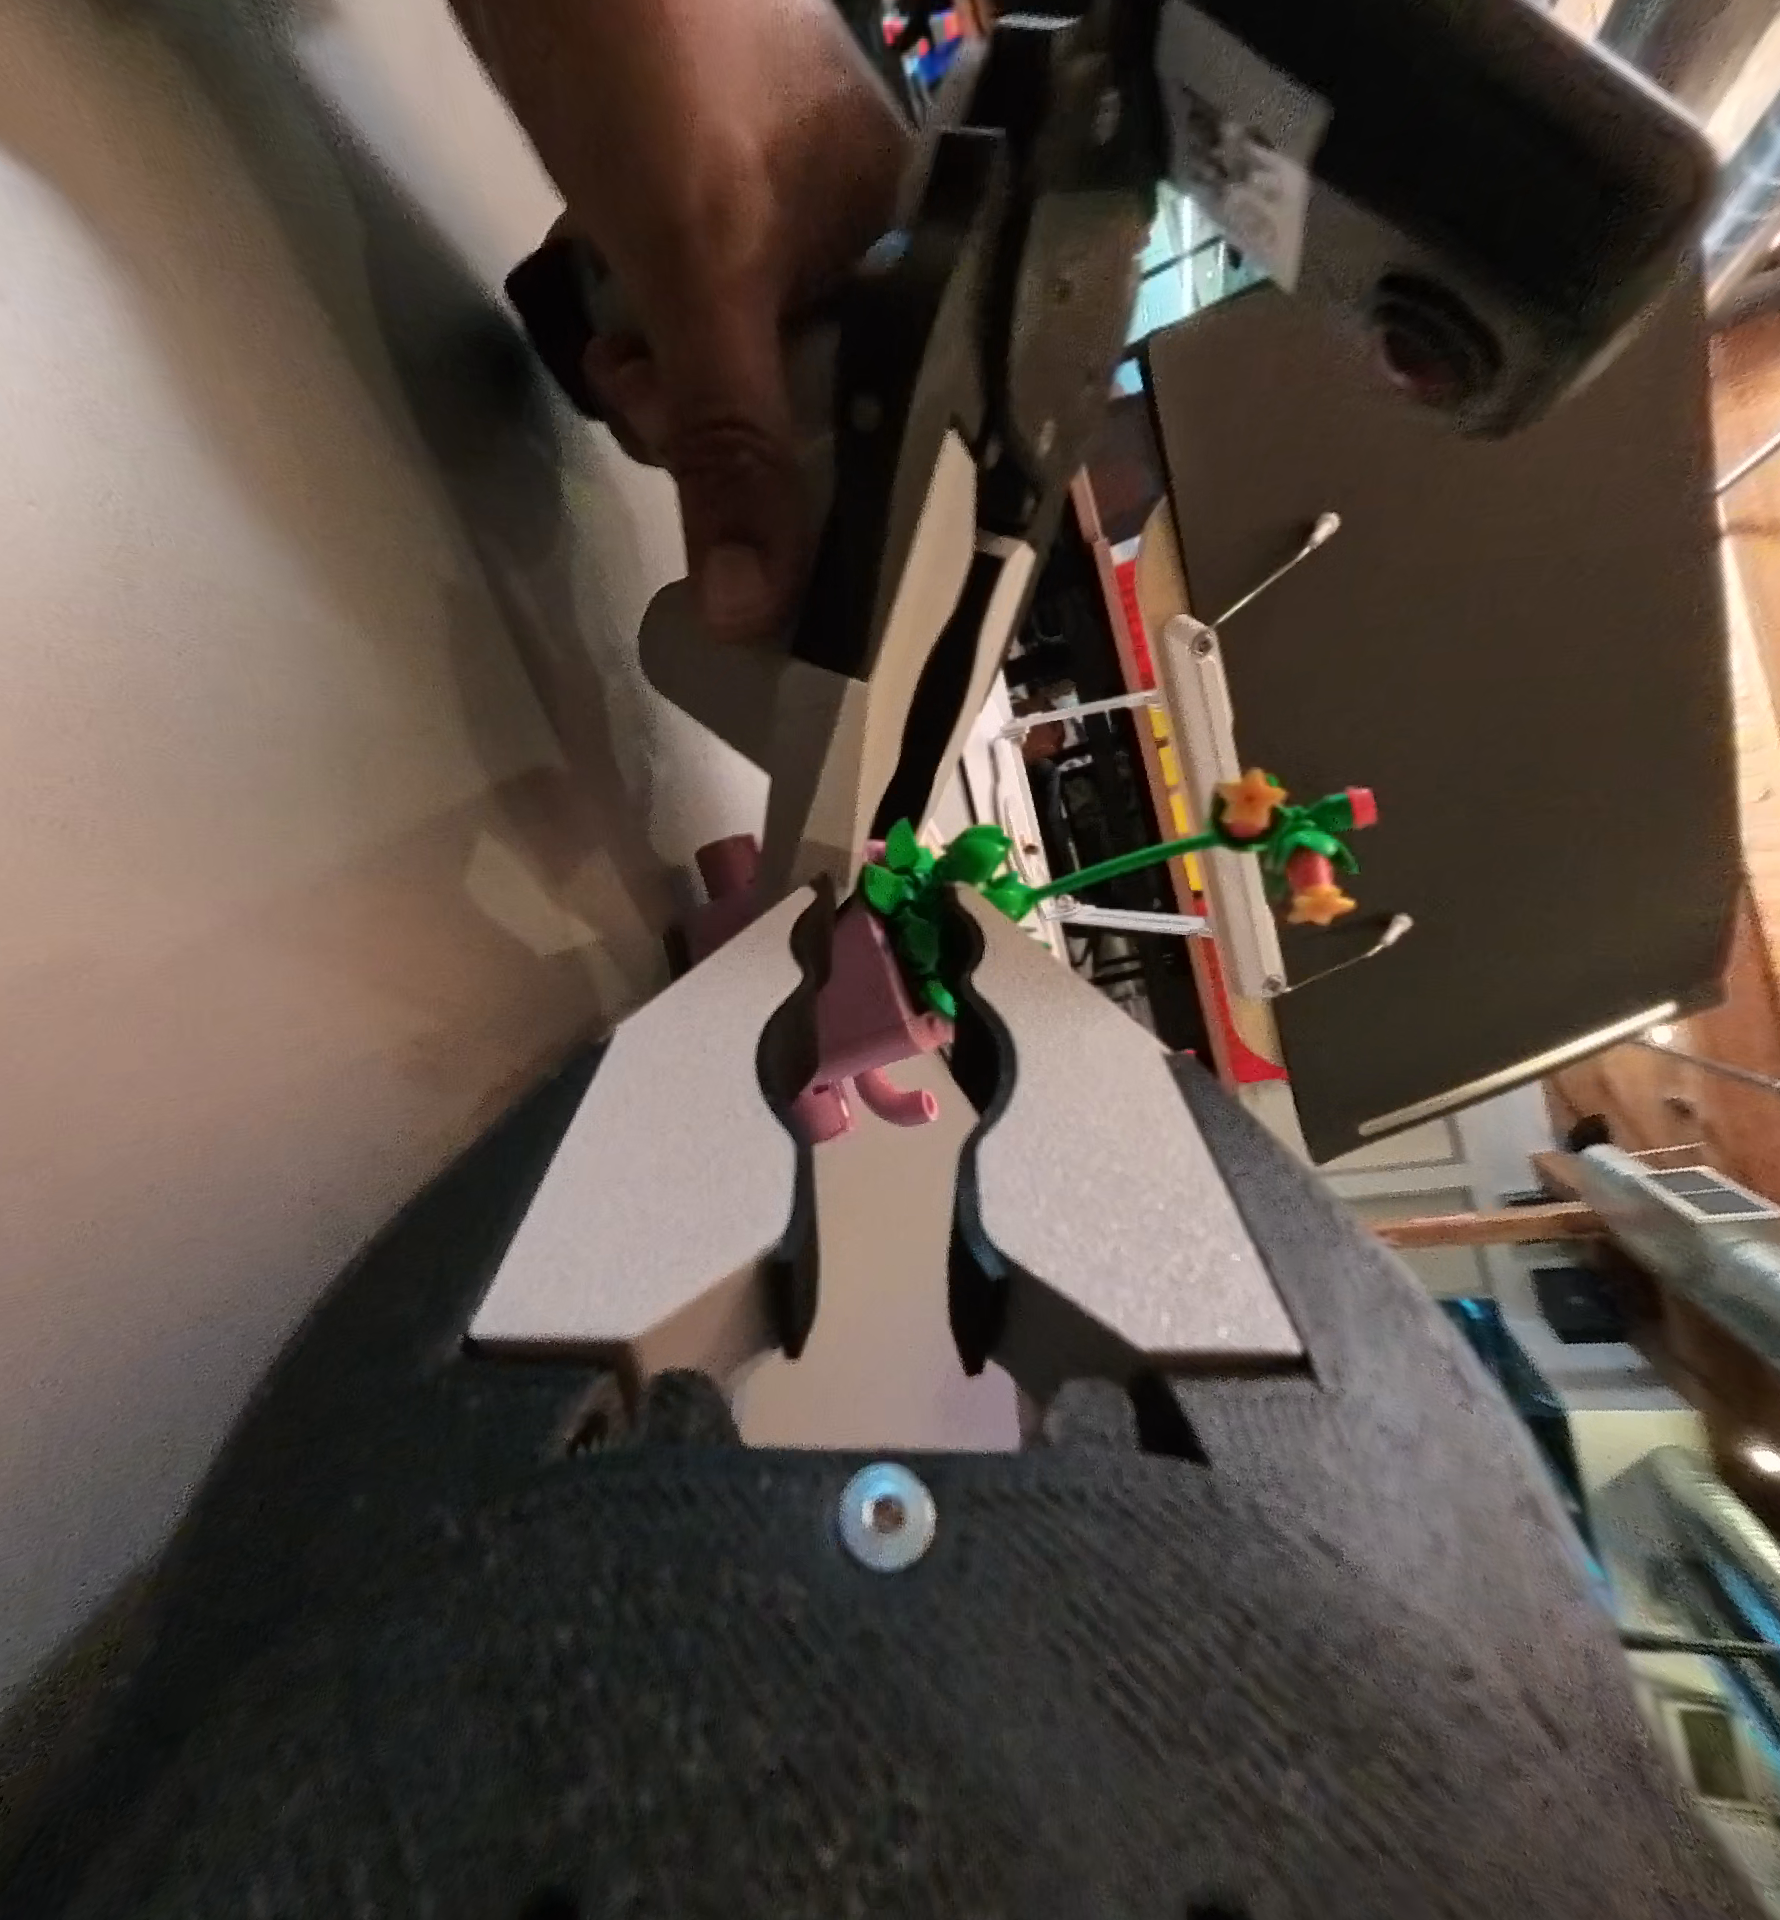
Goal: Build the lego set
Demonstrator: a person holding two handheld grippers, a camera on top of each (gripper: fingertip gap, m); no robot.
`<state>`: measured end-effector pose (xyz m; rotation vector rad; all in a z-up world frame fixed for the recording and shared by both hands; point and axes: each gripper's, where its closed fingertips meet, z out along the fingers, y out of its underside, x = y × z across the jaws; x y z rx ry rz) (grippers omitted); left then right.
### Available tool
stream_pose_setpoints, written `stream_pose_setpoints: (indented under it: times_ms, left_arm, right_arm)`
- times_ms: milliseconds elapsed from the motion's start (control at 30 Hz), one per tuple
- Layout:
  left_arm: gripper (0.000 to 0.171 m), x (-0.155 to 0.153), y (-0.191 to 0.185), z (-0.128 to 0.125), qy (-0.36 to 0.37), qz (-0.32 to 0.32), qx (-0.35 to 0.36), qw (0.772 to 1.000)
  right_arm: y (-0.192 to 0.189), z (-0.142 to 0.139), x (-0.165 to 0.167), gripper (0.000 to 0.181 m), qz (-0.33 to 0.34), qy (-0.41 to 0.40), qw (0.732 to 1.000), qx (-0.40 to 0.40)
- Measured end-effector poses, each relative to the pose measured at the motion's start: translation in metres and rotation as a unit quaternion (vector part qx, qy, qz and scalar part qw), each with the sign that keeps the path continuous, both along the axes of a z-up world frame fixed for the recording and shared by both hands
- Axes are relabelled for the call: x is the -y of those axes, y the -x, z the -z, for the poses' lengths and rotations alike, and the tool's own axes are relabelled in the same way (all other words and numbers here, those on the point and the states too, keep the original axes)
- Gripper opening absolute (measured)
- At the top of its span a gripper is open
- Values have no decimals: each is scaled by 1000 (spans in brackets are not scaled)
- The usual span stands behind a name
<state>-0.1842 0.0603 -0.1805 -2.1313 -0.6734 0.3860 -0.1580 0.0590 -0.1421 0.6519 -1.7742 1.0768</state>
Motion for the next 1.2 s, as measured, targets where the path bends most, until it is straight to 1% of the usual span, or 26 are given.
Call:
stream_pose_setpoints:
  times_ms: [100,200,300,400,533,633,900,1200]
  left_arm:
    - [40,0,0,0,4,-1,-3,1000]
    - [40,0,0,1,5,0,-3,1000]
    - [40,0,1,1,13,2,-9,1000]
    - [40,-1,0,1,19,4,-13,1000]
    - [40,-2,0,1,21,8,-14,1000]
    - [40,-2,1,2,20,8,-13,1000]
    - [40,-4,2,2,20,10,-21,1000]
    - [39,-4,1,3,26,20,-27,999]
  right_arm:
    - [1,5,0,16,2,-15,1000,-24]
    - [1,7,0,18,-1,-16,1000,-12]
    - [-3,7,0,19,-15,-9,1000,14]
    - [-9,3,1,19,-31,11,998,58]
    - [-6,2,1,17,-27,24,994,100]
    - [0,4,-1,16,-17,21,993,113]
    - [3,4,-3,10,-12,21,994,106]
    - [4,5,-1,7,1,11,997,75]
